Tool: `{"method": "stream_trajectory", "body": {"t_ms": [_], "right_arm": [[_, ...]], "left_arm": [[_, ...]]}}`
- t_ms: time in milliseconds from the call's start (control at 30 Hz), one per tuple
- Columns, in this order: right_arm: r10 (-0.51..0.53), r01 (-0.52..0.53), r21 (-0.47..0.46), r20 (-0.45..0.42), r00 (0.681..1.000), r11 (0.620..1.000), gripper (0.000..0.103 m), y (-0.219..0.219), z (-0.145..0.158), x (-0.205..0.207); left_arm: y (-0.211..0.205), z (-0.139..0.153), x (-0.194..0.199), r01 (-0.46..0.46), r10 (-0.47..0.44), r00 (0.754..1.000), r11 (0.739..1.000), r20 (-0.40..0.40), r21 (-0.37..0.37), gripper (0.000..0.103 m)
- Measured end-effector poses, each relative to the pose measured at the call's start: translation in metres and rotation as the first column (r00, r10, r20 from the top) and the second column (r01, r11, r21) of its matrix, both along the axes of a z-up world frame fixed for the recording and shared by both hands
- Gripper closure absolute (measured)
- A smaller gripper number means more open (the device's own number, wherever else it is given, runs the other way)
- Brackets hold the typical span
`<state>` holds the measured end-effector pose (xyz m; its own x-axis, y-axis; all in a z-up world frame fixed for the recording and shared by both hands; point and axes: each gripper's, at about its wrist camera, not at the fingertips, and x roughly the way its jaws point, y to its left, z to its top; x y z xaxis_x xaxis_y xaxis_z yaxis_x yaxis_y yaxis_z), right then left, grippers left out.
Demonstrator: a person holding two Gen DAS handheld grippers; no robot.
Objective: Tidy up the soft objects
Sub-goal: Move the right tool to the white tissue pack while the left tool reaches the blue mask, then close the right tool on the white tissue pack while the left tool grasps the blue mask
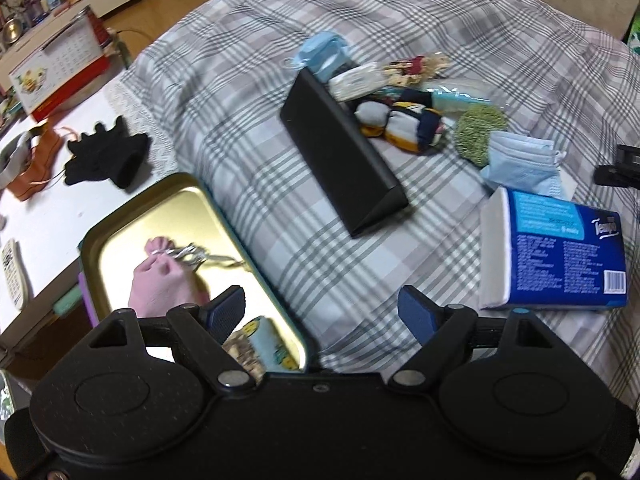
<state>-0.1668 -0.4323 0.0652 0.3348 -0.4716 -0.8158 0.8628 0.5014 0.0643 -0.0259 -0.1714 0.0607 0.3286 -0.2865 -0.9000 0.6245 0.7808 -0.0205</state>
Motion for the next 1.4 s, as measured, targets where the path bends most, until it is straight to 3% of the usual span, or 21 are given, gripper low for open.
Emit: {"method": "stream_trajectory", "body": {"t_ms": [433,800,933,1233,1400], "right_arm": [[0.102,-0.091,0.111,-0.092,0.991,0.99,0.012,-0.022,-0.055,0.062],[-0.042,0.051,0.124,-0.074,0.996,0.991,0.012,-0.067,-0.053,0.067],[-0.008,0.015,0.125,-0.053,0.999,0.992,0.011,-0.069,-0.057,0.065],[0.048,-0.045,0.076,-0.036,0.998,0.996,0.013,-0.065,-0.057,0.068],[0.084,-0.085,0.085,0.024,0.996,0.993,0.013,-0.064,-0.05,0.061]], "left_arm": [[-0.05,-0.002,0.008,0.072,-0.073,0.997,0.997,-0.03,-0.034,0.023],[-0.09,-0.003,0.007,0.095,-0.1,0.994,0.989,-0.049,-0.111,0.015],[-0.105,-0.003,0.001,0.119,-0.122,0.992,0.983,-0.016,-0.143,0.009],[-0.137,-0.021,-0.005,0.157,-0.164,0.986,0.975,-0.028,-0.159,0.009],[-0.142,-0.027,-0.007,0.165,-0.17,0.985,0.973,-0.018,-0.16,0.008]]}}
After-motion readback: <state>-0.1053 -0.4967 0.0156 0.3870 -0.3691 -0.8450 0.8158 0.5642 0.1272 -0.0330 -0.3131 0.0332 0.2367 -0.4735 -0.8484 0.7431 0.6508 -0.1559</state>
